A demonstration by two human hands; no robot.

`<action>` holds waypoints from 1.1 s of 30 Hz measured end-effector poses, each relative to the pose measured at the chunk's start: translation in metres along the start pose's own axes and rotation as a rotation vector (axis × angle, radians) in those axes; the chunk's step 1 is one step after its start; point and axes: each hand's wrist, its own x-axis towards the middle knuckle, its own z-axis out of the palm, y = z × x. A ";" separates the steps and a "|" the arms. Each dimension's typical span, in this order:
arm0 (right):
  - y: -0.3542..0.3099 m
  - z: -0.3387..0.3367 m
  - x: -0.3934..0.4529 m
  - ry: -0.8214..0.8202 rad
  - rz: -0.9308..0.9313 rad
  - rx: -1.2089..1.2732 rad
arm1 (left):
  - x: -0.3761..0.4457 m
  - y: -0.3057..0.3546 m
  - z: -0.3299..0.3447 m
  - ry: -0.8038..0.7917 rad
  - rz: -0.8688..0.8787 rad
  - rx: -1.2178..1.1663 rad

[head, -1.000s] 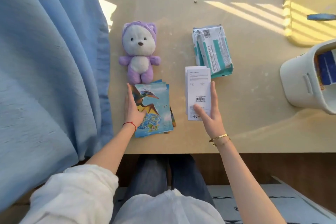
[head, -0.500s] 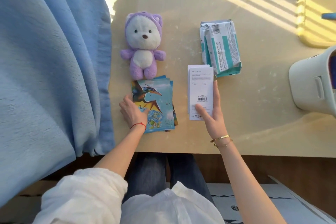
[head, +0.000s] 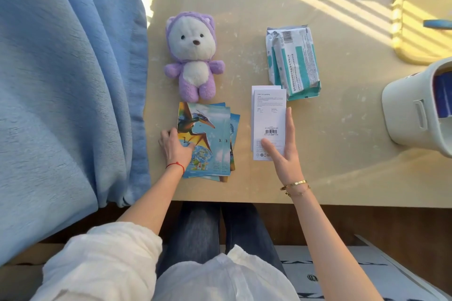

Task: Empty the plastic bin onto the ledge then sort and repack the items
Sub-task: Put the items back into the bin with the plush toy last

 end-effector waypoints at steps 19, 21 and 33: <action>-0.051 -0.045 -0.086 0.099 -0.058 0.096 | -0.099 0.065 -0.109 -0.211 0.516 -0.377; -0.059 -0.056 -0.105 0.128 -0.072 0.120 | -0.118 0.080 -0.121 -0.228 0.583 -0.375; -0.044 -0.136 -0.232 0.383 -0.137 0.196 | -0.230 0.147 -0.118 -0.453 0.830 -0.365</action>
